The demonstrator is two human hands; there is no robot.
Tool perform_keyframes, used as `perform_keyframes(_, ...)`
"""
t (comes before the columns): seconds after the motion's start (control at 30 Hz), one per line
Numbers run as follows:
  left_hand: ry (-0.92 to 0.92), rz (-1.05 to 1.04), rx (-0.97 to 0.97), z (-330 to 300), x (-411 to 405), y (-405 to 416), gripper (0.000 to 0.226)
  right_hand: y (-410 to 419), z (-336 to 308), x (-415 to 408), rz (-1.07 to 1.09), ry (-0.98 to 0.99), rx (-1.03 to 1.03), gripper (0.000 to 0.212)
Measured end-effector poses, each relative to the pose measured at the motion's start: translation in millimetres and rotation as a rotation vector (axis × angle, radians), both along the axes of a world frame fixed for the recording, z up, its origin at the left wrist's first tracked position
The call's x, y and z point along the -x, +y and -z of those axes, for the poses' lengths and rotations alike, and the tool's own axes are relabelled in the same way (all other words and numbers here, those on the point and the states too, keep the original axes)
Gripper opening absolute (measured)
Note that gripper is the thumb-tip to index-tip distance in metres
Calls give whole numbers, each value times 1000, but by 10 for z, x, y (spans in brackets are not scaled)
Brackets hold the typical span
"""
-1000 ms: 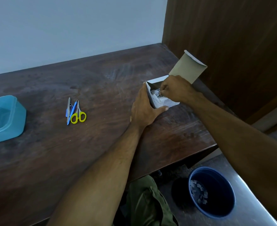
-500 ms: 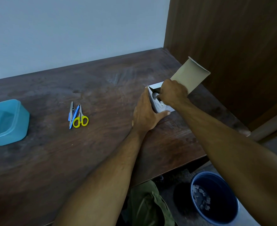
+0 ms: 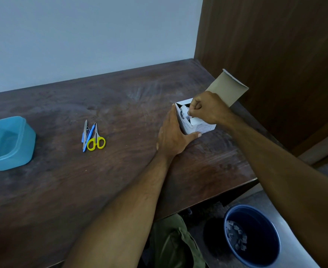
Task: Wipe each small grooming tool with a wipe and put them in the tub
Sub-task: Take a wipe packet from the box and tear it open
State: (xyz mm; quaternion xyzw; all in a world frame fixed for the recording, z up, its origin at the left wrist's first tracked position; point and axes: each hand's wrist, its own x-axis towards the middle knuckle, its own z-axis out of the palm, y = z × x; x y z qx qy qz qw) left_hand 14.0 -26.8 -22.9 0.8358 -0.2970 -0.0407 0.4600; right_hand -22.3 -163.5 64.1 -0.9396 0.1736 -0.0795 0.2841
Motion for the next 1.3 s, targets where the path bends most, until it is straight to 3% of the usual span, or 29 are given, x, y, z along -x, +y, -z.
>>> perform_keyframes(0.3,-6,15,38,23,-37,-10,115,-43,-125,154,-167,-75,245,4)
perform_keyframes(0.5,-31,98,144,-82,-5,29,100,21,-251,251,-79,-223,181,9)
perform_keyframes(0.7,164,156,69,-133,12,243,120,234,-223,355,-32,-316,71,9)
perform_keyframes(0.8,355,-2,198,-187,96,579,83,502,-139,360,-49,-309,-63,7)
perform_keyframes(0.9,409,-123,395,-267,196,999,37,865,-11,328,-93,-286,-175,8)
perform_keyframes(1.13,528,-244,494,-346,421,2051,18,1743,351,268,-194,-226,-494,18)
perform_keyframes(1.3,516,-378,537,-317,461,2565,14,2393,514,266,-259,-196,-673,13)
